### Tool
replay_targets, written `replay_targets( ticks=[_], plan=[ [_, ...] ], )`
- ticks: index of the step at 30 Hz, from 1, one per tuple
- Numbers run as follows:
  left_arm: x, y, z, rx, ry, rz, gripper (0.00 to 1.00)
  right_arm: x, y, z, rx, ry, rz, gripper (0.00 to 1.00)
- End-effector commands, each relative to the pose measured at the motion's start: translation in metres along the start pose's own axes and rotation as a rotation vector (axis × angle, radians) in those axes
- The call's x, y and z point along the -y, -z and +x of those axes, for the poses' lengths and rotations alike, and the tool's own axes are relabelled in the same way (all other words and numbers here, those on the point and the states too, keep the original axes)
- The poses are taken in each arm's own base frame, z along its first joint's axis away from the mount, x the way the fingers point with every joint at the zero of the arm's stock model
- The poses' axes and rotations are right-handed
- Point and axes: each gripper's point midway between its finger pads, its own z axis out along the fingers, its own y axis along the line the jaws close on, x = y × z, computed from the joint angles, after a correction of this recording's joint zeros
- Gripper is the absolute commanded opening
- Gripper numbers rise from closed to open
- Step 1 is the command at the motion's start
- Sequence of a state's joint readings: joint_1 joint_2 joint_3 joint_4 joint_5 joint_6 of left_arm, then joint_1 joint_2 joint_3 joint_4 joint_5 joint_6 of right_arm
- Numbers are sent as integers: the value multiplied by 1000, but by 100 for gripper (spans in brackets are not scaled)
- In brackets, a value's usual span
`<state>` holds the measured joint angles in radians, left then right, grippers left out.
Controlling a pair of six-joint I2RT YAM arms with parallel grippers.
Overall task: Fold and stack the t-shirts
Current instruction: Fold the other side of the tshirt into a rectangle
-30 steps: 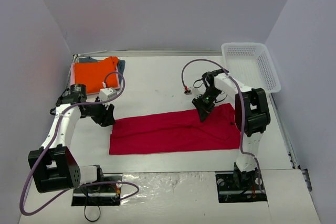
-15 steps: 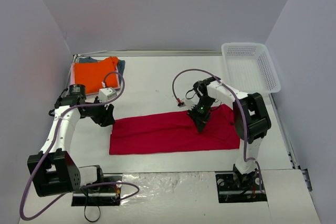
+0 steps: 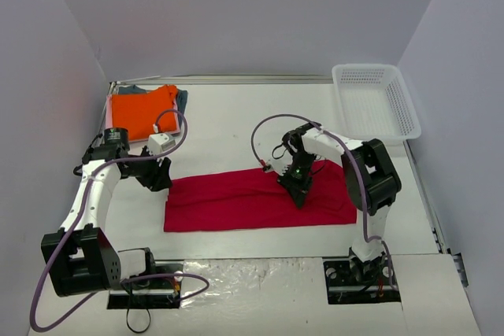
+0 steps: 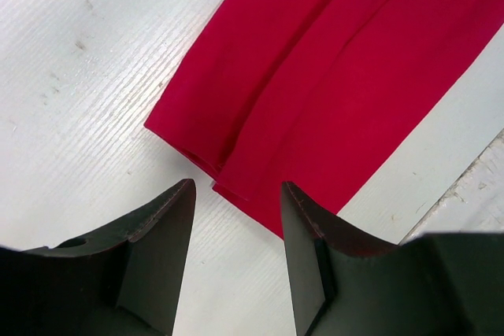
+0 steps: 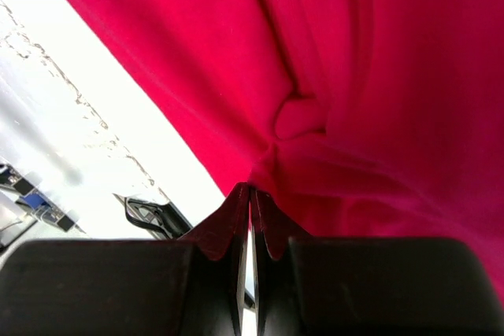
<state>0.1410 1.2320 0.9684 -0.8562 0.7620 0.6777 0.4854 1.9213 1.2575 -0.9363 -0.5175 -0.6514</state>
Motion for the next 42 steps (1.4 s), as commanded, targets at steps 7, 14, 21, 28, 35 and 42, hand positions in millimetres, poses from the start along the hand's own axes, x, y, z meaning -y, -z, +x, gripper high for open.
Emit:
replay_targets(
  ticks=[7,14,21,28,35,42],
  plan=[
    [0,5,2,8,-28,-24,46,-8,-27,21,-140,-41,-73,13],
    [1,7,2,6,-36,-28,46,-13,-24,22,-138,-46,-67,36],
    [1,8,-3,15,-36,-28,46,-35,13,18,-77,13,-58,42],
    [3,10,-5,30,-38,-29,46,-49,53,10,4,90,-13,39],
    [4,14,-5,30,-47,-45,46,-9,51,9,-13,34,61,7],
    [2,16,0,13,-62,-73,46,27,48,12,-10,-42,114,0]
  ],
)
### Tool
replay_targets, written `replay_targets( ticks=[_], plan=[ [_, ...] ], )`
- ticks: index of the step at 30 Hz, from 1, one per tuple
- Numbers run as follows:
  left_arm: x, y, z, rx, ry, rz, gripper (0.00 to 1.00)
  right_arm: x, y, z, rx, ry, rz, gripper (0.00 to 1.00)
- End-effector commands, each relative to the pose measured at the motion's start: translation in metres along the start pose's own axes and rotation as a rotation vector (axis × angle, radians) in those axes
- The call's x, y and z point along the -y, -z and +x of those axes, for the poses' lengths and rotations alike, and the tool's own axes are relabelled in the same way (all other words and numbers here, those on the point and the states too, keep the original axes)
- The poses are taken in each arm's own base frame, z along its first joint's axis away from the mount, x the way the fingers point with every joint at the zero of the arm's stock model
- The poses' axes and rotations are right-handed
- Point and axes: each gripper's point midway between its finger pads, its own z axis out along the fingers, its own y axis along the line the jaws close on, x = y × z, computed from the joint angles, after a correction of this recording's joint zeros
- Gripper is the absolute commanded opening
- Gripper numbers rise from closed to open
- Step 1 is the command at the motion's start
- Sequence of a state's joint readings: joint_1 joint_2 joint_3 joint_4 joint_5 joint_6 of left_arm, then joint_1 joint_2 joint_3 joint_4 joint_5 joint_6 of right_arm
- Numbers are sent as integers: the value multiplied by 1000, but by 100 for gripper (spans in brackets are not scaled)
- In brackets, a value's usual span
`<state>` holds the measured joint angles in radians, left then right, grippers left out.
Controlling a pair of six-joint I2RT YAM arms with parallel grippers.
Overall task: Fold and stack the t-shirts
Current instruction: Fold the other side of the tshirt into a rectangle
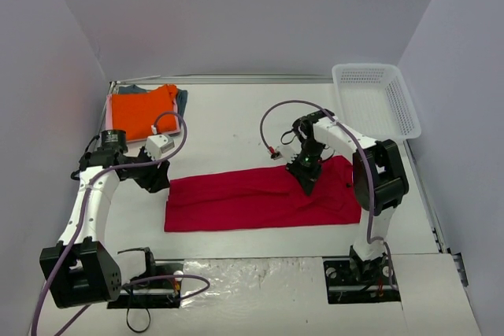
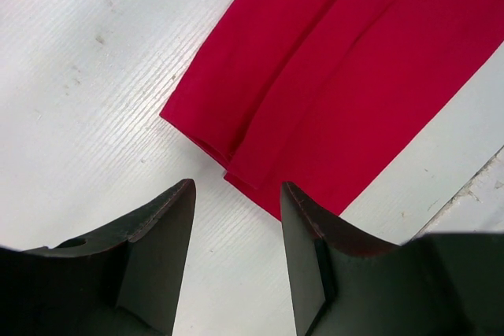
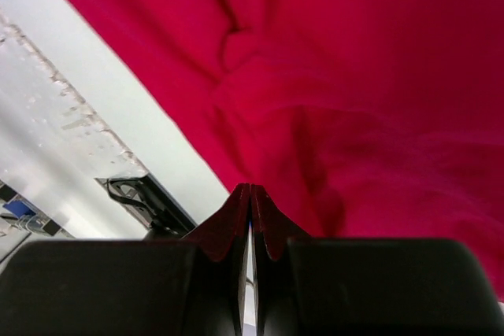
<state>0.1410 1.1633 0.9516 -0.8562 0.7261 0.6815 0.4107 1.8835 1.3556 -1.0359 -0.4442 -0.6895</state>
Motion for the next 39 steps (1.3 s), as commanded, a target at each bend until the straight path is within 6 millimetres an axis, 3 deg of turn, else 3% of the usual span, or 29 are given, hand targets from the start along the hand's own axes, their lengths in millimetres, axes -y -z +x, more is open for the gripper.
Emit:
replay_targets(
  ticks=[1,8,13,19,26,32,39],
  plan=[
    [2,6,1,8,-23,-19,46,14,6,6,-26,-27,42,0],
    [0,4,0,16,-21,-22,46,24,-6,18,-64,-68,32,0],
    [-1,4,0,18,-26,-27,46,15,-20,39,-107,-94,14,0],
    [-1,3,0,23,-32,-27,46,1,-22,55,-108,-109,17,0],
    [1,-1,7,14,-28,-25,46,0,-24,59,-118,-128,28,0],
    [1,3,2,26,-56,-35,47,2,-11,37,-78,-109,47,0],
    [8,4,-14,24,-114,46,47,0,28,-17,116,-50,49,0]
  ],
)
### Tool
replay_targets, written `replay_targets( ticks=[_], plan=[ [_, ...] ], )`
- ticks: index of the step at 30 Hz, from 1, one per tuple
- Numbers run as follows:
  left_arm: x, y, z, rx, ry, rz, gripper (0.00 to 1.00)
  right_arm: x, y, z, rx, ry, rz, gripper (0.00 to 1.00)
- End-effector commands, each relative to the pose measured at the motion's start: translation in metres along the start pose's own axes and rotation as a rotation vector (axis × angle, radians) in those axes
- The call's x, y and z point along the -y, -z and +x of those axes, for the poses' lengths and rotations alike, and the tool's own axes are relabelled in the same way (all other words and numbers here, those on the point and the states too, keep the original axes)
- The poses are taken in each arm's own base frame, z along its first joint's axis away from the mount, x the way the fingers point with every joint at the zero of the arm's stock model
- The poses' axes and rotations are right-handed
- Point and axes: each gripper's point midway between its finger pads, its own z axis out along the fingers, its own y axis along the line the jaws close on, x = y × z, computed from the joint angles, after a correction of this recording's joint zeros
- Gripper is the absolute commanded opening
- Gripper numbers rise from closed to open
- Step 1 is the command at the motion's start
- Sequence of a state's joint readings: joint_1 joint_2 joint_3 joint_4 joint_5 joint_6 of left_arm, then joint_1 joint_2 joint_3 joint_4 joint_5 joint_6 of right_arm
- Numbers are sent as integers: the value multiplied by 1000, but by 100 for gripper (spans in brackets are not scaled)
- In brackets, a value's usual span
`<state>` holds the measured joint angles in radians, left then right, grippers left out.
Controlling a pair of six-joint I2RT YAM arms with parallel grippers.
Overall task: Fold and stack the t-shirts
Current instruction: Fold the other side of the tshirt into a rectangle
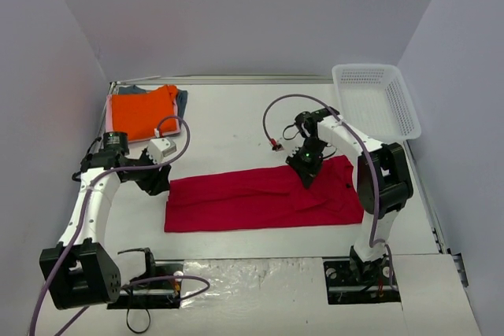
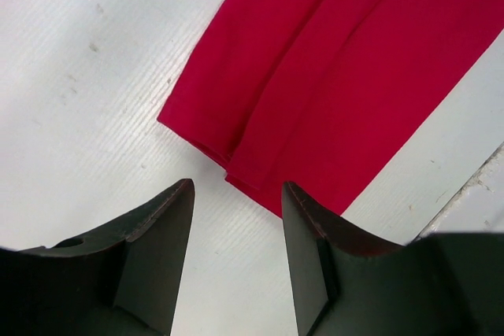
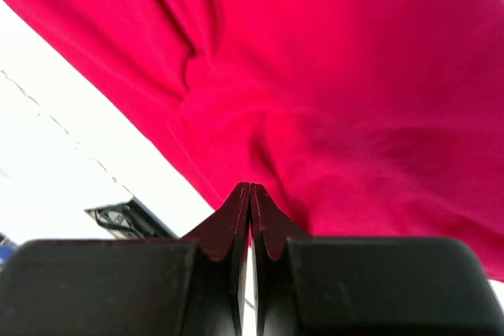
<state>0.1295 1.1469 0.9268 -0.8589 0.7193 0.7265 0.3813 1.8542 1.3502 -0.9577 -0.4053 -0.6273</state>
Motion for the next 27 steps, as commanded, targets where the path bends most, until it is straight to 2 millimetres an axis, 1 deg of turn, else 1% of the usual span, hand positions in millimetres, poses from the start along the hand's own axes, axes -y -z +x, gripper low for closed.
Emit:
replay_targets(
  ticks=[1,4,5,6,7,8,10,12,13,14,17,21,27],
  plan=[
    [4,6,-22,37,-69,47,47,-15,25,-18,72,9,-35,0],
    [4,-4,-20,2,-90,81,47,-13,24,-28,96,5,-43,0],
    [4,-11,-18,-22,-89,105,47,-12,22,-29,97,3,-43,0],
    [3,-14,-18,-32,-99,114,47,-10,20,-30,95,3,-44,0],
    [3,-17,-15,-51,-94,129,48,-9,15,-28,80,-4,-53,0],
    [3,-25,-10,-77,-94,164,48,-8,12,-27,73,-4,-53,0],
    [8,-34,-4,-120,-73,236,48,-7,6,-21,52,-11,-59,0],
    [13,-38,3,-152,-78,295,48,-5,3,-20,51,-9,-50,0],
    [12,-41,3,-160,-80,310,48,-5,3,-19,51,-9,-50,0],
    [12,-47,8,-181,-71,335,48,-5,1,-17,49,-12,-53,0],
    [3,-57,16,-217,-60,335,48,-7,-2,-14,50,-8,-56,0],
    [-15,-68,21,-240,-63,285,48,-7,-7,-8,40,-18,-60,0],
    [-22,-78,29,-274,-45,292,51,-5,-12,-5,30,-22,-62,0]
  ],
)
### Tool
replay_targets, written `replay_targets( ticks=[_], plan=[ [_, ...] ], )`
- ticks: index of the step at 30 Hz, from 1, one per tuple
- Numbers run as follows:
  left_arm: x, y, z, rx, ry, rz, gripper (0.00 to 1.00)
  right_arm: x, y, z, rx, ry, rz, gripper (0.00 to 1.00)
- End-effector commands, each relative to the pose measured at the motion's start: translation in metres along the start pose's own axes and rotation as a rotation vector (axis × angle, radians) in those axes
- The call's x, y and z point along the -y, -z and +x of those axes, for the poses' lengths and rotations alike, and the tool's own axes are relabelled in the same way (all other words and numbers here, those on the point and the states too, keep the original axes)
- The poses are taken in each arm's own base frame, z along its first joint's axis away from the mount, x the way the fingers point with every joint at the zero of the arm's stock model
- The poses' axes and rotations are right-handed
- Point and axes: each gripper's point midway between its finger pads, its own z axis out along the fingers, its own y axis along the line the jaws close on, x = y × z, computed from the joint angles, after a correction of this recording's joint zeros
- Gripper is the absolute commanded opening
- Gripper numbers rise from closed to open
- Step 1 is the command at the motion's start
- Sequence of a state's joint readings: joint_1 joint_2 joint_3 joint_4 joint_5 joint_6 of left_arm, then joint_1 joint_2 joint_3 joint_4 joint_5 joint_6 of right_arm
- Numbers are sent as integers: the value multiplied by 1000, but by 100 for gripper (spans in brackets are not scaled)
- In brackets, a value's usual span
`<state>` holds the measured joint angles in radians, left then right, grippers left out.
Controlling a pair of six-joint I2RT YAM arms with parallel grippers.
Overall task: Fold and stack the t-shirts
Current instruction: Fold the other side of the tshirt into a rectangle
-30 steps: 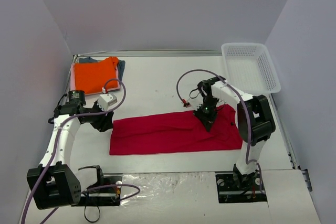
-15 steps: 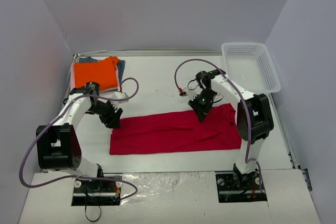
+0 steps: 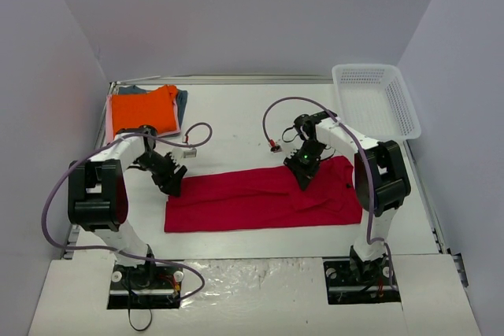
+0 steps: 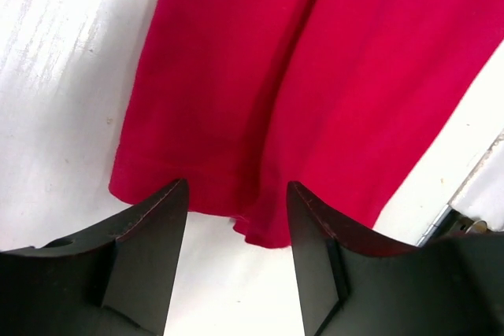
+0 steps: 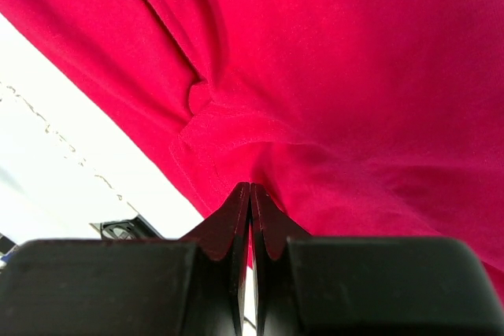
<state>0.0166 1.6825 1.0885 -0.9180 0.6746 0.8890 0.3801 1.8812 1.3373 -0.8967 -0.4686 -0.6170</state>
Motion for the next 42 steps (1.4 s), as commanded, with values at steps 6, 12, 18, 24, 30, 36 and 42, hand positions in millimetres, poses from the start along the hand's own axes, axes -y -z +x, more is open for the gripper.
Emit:
replay_targets(
  ticks=[6,12,18,24,30,36,42],
  plan=[
    [-6,-1,1,-20,-28,0,50,-4,0,9,-30,-23,-16,0],
    [15,5,4,-24,-42,66,9,-2,-1,10,-39,-28,-7,0],
    [35,18,1,4,-60,98,2,-1,-1,13,-46,-34,3,0],
    [44,20,6,-6,-59,123,2,1,0,16,-53,-46,24,0],
    [41,14,13,-15,-51,112,16,0,-1,19,-57,-55,30,0],
    [36,13,10,-2,-50,96,32,-2,-2,21,-58,-61,24,0],
    [29,16,3,8,-58,64,39,-3,-4,23,-68,-64,21,0]
  ],
)
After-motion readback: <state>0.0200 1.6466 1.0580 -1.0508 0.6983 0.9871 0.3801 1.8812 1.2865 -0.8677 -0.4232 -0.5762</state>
